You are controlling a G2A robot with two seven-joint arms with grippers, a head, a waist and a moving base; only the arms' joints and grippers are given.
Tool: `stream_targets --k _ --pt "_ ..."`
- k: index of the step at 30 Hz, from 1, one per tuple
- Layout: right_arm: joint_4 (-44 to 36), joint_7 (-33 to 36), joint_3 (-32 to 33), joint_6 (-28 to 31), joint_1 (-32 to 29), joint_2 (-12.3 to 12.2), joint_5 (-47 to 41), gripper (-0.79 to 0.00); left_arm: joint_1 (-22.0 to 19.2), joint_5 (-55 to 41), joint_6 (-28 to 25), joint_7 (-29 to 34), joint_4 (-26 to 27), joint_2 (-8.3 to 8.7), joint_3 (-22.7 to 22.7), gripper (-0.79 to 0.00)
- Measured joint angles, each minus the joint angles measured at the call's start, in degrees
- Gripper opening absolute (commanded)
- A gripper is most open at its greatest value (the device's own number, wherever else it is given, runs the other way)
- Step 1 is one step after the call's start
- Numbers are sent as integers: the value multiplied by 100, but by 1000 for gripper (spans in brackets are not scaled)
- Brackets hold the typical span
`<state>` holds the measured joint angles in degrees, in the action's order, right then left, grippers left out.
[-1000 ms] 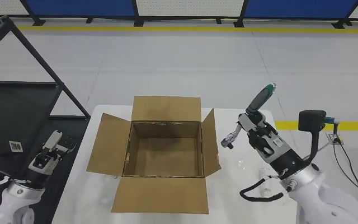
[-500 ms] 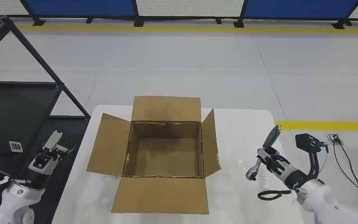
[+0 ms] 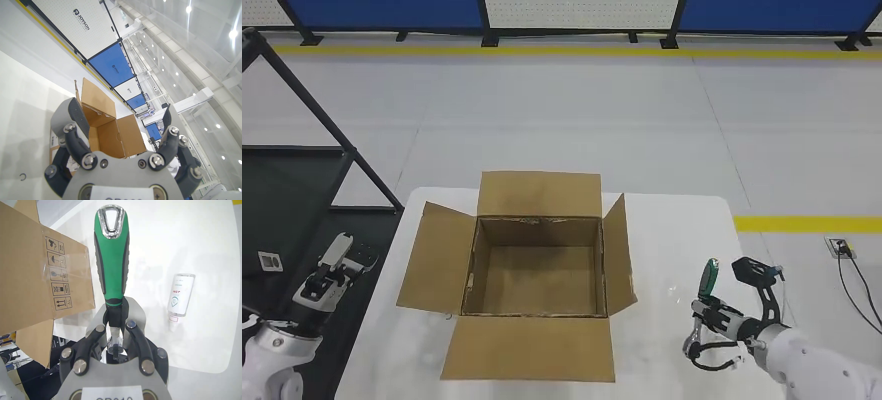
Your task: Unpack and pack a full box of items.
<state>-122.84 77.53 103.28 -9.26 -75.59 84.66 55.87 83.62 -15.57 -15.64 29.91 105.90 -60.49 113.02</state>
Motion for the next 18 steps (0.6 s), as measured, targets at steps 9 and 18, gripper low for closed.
stream_targets --k 9,18 --pt "231 -142 -155 135 -128 -43 254 -785 0 0 0 0 0 0 0 0" --pt "1245 -23 -677 -116 62 -129 1219 -785 0 0 0 0 0 0 0 0"
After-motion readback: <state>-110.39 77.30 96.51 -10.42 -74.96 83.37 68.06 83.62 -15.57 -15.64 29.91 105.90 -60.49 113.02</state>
